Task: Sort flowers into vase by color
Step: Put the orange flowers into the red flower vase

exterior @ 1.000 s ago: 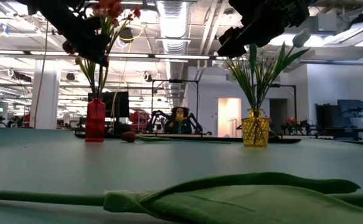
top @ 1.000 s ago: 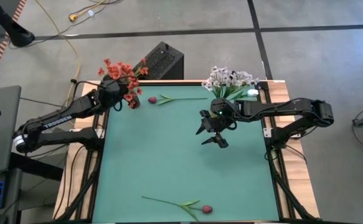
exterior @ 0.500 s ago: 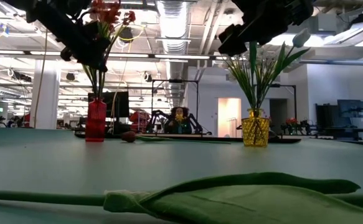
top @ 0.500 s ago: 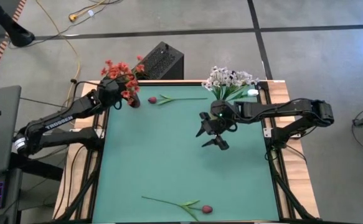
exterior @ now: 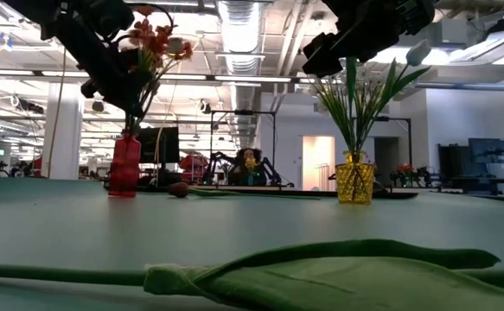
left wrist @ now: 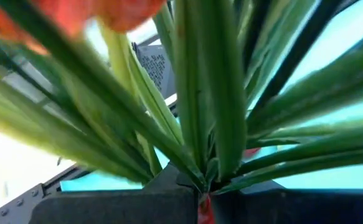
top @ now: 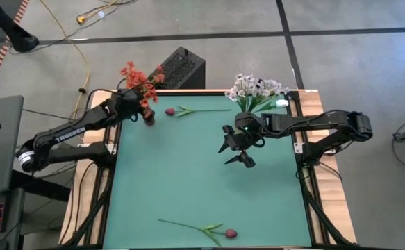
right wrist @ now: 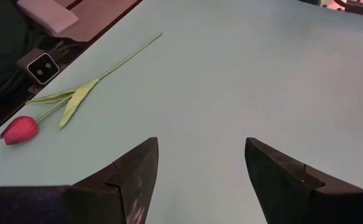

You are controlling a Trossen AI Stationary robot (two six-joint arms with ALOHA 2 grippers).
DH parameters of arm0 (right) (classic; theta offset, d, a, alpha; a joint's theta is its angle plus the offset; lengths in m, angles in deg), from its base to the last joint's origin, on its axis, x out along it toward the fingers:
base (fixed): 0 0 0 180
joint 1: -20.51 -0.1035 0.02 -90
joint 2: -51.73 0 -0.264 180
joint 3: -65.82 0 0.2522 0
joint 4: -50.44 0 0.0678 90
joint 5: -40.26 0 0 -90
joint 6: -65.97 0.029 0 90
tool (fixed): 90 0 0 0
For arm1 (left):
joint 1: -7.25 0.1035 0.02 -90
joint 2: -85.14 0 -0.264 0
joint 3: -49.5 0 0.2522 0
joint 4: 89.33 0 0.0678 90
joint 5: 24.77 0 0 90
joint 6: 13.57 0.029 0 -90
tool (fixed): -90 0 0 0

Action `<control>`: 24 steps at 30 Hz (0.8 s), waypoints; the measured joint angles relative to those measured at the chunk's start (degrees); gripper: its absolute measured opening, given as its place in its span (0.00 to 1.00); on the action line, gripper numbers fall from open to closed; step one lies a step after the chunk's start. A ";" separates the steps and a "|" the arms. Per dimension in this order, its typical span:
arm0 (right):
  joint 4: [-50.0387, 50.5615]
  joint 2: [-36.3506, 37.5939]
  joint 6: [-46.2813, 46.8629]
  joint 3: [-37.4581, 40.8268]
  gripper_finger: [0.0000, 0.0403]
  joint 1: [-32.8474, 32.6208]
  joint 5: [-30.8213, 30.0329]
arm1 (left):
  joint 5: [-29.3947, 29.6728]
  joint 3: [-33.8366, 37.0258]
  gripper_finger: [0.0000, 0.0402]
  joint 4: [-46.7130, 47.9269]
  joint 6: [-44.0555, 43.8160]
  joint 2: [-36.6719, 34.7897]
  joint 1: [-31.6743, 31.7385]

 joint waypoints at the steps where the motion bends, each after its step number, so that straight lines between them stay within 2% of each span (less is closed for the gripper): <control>1: 0.00 0.01 0.00 0.00 0.66 0.00 -0.01 | -0.08 0.00 0.00 -0.36 -0.02 0.33 0.00; 9: 0.27 0.00 0.02 0.00 0.66 0.00 -0.02 | -1.05 0.28 0.00 -1.00 -0.52 1.14 0.07; 15: 0.54 0.01 0.04 0.00 0.66 0.00 -0.04 | -1.95 5.98 0.00 -8.78 -1.02 -0.06 0.07; 18: 0.57 0.00 0.04 0.00 0.66 0.00 -0.07 | -2.20 7.06 0.01 -9.59 -1.29 -0.47 0.05; 24: 0.49 0.02 0.14 0.00 0.66 0.02 -0.09 | -2.11 7.27 0.06 -9.50 -2.01 -0.42 0.04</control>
